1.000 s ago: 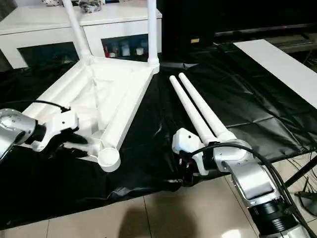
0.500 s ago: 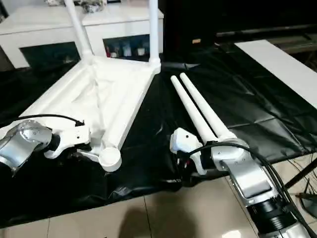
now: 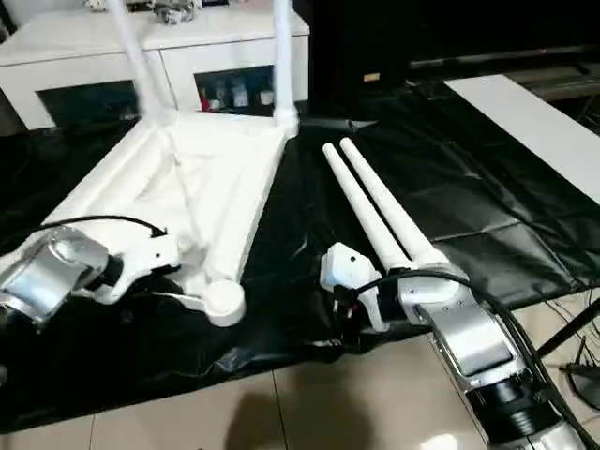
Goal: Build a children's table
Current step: Rotate table base
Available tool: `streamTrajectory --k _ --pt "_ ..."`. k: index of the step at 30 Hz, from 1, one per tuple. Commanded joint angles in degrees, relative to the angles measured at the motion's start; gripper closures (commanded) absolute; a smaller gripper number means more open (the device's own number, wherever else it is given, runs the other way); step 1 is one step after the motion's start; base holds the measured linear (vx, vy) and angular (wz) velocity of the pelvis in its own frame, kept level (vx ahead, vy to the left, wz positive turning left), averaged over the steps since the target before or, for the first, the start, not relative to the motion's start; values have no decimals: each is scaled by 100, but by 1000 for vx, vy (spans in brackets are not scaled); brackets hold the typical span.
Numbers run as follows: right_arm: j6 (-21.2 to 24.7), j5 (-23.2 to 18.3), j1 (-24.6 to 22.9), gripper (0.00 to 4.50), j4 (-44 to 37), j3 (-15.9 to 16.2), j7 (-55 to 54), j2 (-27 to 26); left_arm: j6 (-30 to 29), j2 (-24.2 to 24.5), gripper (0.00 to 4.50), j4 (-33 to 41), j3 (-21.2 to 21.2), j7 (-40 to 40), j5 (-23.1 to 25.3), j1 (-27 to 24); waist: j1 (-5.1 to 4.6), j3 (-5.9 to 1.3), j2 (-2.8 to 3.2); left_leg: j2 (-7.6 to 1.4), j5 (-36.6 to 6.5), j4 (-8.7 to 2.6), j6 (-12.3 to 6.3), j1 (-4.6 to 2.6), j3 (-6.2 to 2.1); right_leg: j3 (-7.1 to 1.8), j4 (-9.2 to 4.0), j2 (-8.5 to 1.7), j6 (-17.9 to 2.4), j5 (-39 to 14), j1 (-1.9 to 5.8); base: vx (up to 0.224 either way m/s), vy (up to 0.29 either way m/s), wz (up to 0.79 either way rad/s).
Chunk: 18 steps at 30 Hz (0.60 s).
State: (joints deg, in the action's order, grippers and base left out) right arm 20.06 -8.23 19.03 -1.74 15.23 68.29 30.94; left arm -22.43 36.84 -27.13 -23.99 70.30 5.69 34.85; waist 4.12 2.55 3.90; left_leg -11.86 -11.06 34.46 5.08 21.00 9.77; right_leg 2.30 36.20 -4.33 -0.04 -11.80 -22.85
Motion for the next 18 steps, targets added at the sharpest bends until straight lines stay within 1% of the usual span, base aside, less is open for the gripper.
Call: streamTrajectory --k 1,2,4,5,6,7,9,10,11,12,13,14,15,16,17,18 --pt "52 -25 15 81 -133 34 -36 -11 -505 37 361 203 106 -110 -101 -291 7 -370 -9 -73 -952 -389 -113 -29 -24 -183 -378 -289 -1528 -164 333 0 0 0" --pt "52 -29 15 81 -129 31 -45 -11 -755 22 376 468 198 -201 -171 -452 -19 -363 2 -63 -987 -387 -120 -27 -23 -181 -385 -282 -1520 -249 329 0 0 0" --pt "46 -45 14 81 -117 25 -77 -4 -1187 -20 381 939 370 -379 -304 -734 -70 -356 -9 -64 -1018 -398 -156 -19 -29 -173 -411 -276 -1507 -365 328 0 0 0" --pt "44 -52 11 81 -112 22 -89 -1 -1392 -64 384 1158 471 -532 -332 -870 -90 -367 -7 -66 -947 -391 -186 -13 -31 -174 -400 -278 -1519 -303 336 0 0 0" --pt "32 -50 13 81 -84 13 -119 -4 -1652 -196 389 1423 661 -884 -318 -1062 -102 -358 -10 -64 -956 -391 -204 -12 -25 -170 -407 -268 -1519 -327 324 0 0 0" --pt "26 -46 16 81 -69 10 -132 -7 -1716 -253 395 1486 728 -1020 -307 -1116 -120 -349 -14 -67 -957 -388 -234 -12 -23 -165 -417 -268 -1536 -356 323 0 0 0" --pt "10 -22 33 81 -24 20 -168 -19 -1850 -436 401 1517 904 -1370 -274 -1161 -121 -342 -32 -46 -1021 -381 -277 -12 -13 -169 -458 -259 -1480 -645 314 0 0 0" --pt "10 -22 33 81 -24 20 -168 -19 -1850 -436 401 1517 904 -1370 -274 -1161 -121 -336 -21 -45 -1059 -385 -268 -8 -18 -167 -474 -262 -1418 -842 313 0 0 0" --pt "-14 1 60 81 23 39 -202 -33 -1831 -614 404 1508 1023 -1691 -217 -1176 -131 -333 -56 -38 -1065 -394 -264 19 -29 -161 -472 -261 -1341 -990 328 0 0 0" --pt "-14 1 60 81 23 39 -202 -33 -1831 -614 417 1508 1023 -1691 -217 -1176 -143 -330 -51 -38 -1072 -394 -259 23 -28 -159 -481 -261 -1311 -1040 330 0 0 0" --pt "-42 65 105 81 107 46 -303 -69 -1700 -757 417 1470 1082 -1922 -200 -1153 -146 -335 -61 -36 -1072 -388 -262 15 -30 -162 -494 -262 -1262 -1110 317 0 0 0" --pt "-54 100 127 81 149 49 -351 -84 -1618 -812 423 1429 1102 -2022 -188 -1134 -161 -337 -62 -27 -1042 -381 -266 26 -32 -158 -503 -258 -1243 -1123 317 0 0 0" --pt "-95 201 179 81 266 54 -488 -119 -1422 -898 426 1360 1120 -2201 -165 -1096 -152 -346 -72 -24 -1004 -377 -270 23 -31 -158 -508 -260 -1230 -1108 316 0 0 0" --pt "-112 244 201 81 315 56 -545 -133 -1342 -927 431 1339 1123 -2270 -156 -1083 -170 -349 -68 -19 -957 -377 -270 35 -35 -153 -499 -250 -1233 -1050 311 0 0 0" --pt "-92 316 247 81 426 46 -689 -166 -1300 -974 436 1363 1129 -2444 -89 -1072 -154 -366 -51 -24 -922 -364 -273 13 -31 -157 -491 -251 -1242 -960 305 0 0 0" --pt "-128 487 329 81 652 11 -1001 -222 -1051 -1040 441 1267 1143 -2656 -26 -1007 -161 -367 -46 -27 -838 -356 -300 22 -34 -160 -478 -249 -1296 -768 297 0 0 0"
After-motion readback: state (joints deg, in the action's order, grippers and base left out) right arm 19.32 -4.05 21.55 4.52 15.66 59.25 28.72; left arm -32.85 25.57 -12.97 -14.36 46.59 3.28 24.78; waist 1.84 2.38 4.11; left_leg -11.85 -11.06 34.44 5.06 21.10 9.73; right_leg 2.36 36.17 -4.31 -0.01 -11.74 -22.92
